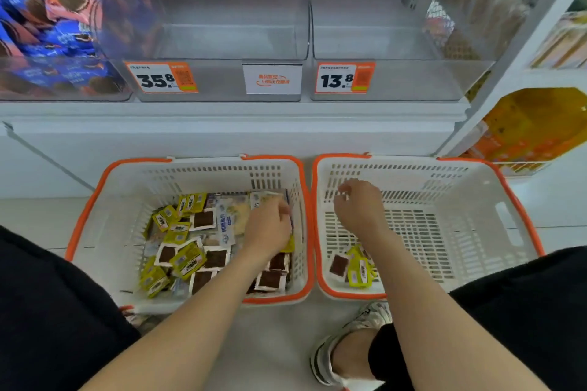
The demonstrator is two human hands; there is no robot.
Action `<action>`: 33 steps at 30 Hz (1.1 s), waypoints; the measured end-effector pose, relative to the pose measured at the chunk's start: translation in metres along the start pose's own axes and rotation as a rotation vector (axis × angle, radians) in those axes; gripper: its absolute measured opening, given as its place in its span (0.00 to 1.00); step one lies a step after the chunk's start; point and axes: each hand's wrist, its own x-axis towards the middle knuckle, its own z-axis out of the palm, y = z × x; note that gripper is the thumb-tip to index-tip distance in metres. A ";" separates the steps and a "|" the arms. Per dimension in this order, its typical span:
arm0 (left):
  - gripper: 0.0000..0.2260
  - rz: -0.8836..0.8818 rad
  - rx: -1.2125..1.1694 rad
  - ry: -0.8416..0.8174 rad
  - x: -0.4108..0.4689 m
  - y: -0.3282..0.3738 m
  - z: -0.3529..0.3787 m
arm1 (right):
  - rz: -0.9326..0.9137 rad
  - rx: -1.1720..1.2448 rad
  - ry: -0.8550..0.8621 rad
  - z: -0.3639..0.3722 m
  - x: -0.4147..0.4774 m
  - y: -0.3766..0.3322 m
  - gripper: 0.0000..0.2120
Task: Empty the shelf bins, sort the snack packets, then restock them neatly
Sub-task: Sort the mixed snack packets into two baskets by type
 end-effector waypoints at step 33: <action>0.19 0.202 0.654 -0.100 0.037 -0.147 -0.012 | -0.381 -0.548 -0.520 0.191 0.057 -0.049 0.51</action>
